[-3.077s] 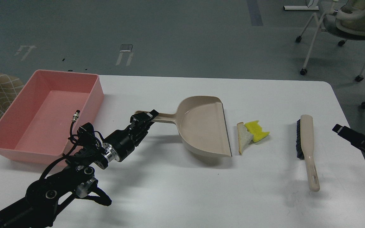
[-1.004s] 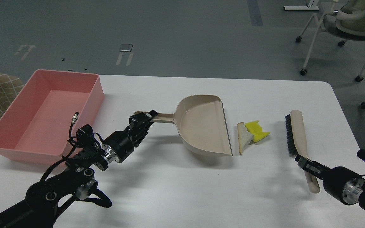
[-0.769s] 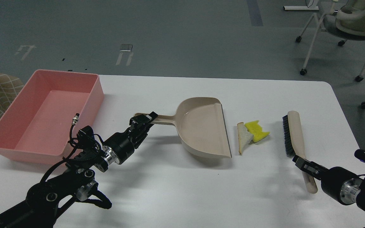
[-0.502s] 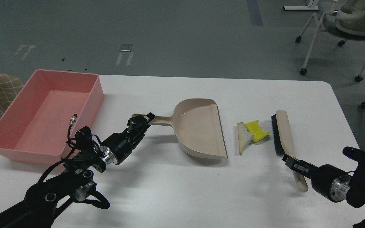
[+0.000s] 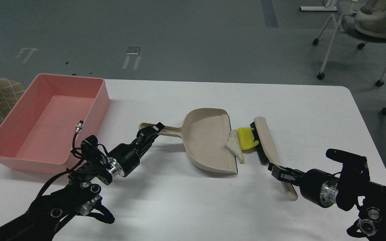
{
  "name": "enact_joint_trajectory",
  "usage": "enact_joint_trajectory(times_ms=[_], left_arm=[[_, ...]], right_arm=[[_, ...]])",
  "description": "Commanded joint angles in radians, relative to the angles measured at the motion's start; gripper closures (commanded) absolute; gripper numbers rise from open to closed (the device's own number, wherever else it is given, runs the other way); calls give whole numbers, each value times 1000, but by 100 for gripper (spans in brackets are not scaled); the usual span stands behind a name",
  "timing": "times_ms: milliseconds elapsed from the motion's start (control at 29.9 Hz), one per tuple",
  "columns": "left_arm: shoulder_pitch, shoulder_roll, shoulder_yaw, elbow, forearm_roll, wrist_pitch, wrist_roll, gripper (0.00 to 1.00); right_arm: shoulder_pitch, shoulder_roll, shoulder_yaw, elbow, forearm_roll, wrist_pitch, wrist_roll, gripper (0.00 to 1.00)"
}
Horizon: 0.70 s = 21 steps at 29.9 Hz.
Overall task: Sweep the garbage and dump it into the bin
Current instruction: 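Sweep the sponge and scrap into the dustpan with the brush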
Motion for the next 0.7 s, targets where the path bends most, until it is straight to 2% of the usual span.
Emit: enact_joint_trajectory(times_ms=[0, 268, 401, 535, 669], left_arm=[[-2, 0, -2, -1, -4, 0, -1, 96], [-2, 15, -11, -6, -12, -3, -3, 96], [-2, 17, -22, -6, -16, -5, -10, 95], [-2, 11, -23, -6, -33, -3, -9, 95], [-2, 5, -28, -7, -39, -2, -12, 95]], right_arm=[[82, 59, -76, -35, -2, 0, -9, 91], [239, 207, -160, -135, -3, 0, -38, 91], [265, 218, -156, -123, 1, 0, -48, 91], [259, 177, -128, -79, 5, 0, -48, 90], [230, 42, -81, -26, 113, 0, -48, 90]])
